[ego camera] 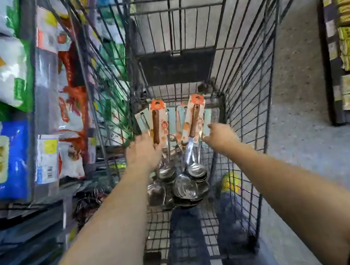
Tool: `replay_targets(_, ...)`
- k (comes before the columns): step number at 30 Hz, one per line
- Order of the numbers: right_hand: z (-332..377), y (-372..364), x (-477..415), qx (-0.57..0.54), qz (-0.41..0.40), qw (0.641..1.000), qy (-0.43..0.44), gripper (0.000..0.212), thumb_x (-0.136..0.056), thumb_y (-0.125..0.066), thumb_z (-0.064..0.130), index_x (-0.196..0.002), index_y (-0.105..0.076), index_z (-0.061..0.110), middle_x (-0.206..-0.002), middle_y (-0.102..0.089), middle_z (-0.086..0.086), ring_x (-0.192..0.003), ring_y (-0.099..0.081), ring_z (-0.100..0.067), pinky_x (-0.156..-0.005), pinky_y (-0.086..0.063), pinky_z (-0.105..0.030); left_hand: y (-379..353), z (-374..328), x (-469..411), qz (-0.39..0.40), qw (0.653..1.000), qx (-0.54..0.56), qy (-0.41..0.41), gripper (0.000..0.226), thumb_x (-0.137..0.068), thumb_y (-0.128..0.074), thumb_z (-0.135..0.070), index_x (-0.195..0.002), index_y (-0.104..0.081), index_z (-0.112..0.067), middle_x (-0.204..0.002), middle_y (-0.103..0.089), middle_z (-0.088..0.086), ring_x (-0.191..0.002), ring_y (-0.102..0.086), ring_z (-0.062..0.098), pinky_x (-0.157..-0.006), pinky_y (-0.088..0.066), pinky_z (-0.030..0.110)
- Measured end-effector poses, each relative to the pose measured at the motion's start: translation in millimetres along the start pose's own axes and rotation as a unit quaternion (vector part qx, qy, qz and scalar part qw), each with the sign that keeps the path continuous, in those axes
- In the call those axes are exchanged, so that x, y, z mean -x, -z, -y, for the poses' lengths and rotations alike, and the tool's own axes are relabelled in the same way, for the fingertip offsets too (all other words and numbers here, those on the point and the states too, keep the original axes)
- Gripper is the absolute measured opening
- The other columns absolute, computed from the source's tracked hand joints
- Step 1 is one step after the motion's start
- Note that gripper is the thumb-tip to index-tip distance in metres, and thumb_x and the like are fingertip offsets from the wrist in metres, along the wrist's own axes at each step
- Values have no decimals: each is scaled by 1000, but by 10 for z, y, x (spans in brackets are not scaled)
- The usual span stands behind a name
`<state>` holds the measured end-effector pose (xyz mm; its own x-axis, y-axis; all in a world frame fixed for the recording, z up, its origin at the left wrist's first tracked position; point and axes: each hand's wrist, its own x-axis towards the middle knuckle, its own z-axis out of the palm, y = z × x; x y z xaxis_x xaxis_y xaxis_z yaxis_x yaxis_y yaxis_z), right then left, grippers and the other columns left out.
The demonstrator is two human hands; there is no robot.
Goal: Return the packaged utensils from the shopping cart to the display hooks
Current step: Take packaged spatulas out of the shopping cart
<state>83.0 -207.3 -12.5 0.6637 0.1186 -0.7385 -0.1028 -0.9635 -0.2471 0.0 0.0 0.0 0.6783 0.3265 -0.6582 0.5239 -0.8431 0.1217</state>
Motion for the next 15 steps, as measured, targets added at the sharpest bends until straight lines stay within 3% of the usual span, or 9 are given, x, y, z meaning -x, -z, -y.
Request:
replay_targets(6, -18, -384, -387, -36, -13, 999, -39, 43, -99, -58, 25, -138, -58, 6, -132, -66, -20, -118, -64, -39, -99, -56, -47, -426, 250, -337, 18, 999, 26, -8, 38, -102, -52, -35, -134, -50, -14, -128, -61, 13, -111, -61, 30, -97, -49, 45)
replay_targets(11, -120, -740, -829, -87, -12, 994, -65, 42, -98, -66, 25, -135, -58, 8, -101, -70, -8, -89, -73, -30, -79, -64, -50, -751, 349, -711, 5, 999, 45, 14, 40, -100, -58, -36, -136, -52, -19, -129, -59, 5, -108, -62, 24, -87, -46, 40)
replay_targets(15, -180, -941, -1104, -107, -20, 992, -62, 42, -96, -70, 29, -133, -59, 10, -100, -67, -4, -82, -69, -22, -74, -63, -41, -955, 327, -980, -4, 997, 72, -4, 35, -100, -59, -36, -128, -55, -17, -119, -57, 4, -104, -54, 23, -90, -45, 40)
